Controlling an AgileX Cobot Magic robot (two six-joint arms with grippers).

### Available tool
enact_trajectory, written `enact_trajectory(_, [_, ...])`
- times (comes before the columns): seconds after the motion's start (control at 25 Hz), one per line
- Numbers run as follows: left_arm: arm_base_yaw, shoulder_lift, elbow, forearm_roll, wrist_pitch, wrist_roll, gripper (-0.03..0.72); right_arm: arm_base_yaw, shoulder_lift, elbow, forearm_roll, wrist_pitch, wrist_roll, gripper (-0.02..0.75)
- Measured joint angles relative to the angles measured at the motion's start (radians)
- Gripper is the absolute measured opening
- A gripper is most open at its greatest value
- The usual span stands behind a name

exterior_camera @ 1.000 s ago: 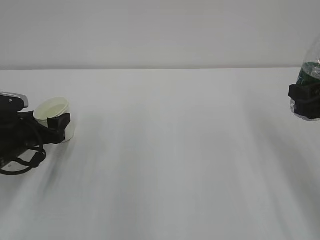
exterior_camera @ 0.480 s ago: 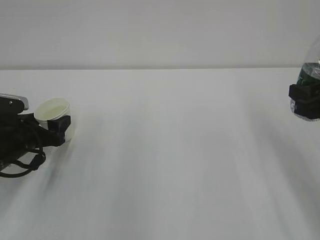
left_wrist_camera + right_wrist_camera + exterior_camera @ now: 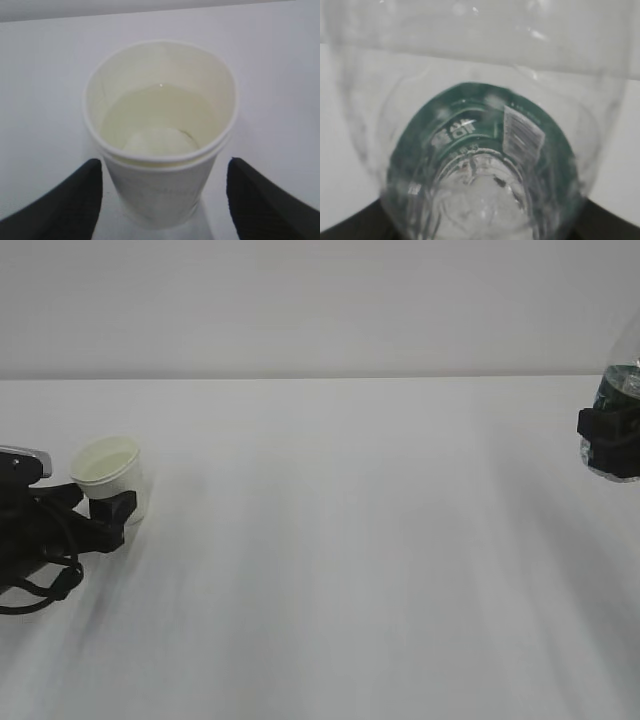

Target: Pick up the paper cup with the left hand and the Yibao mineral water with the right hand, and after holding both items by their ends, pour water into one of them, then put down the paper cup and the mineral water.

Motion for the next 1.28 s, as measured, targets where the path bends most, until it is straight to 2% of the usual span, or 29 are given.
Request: enact_trajectory(1.28, [0.0, -0.141, 0.138, 0.014, 0.0, 0.002, 0.54, 0.0, 0.0, 0.0, 0.0, -0.004, 0.0, 0.401])
